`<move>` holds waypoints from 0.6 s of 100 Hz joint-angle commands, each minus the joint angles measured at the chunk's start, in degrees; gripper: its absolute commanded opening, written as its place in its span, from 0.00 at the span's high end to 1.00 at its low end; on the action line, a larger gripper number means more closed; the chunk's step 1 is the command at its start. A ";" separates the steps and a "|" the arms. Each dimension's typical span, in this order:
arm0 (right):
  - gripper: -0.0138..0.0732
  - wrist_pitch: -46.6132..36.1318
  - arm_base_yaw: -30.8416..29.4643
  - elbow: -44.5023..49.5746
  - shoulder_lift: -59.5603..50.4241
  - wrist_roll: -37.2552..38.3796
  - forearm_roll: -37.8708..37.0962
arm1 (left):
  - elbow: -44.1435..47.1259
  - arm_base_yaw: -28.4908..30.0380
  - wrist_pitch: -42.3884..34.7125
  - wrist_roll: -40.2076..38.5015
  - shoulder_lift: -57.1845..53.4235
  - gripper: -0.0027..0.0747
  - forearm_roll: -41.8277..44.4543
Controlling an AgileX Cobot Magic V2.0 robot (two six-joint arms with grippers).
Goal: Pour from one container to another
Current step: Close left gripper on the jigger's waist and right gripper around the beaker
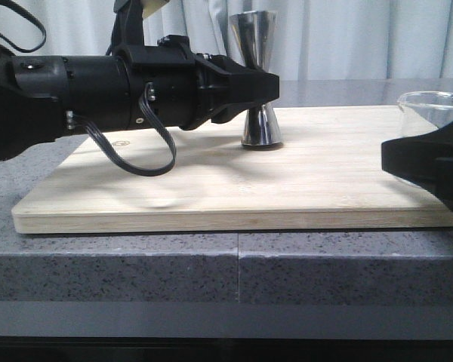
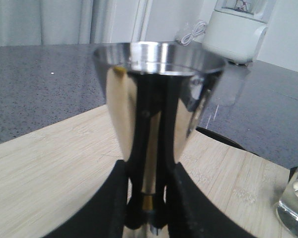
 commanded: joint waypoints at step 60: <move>0.42 -5.15 -0.01 -1.56 -0.44 -0.39 -0.47 | -1.44 0.05 -7.87 -0.45 -2.40 0.99 5.44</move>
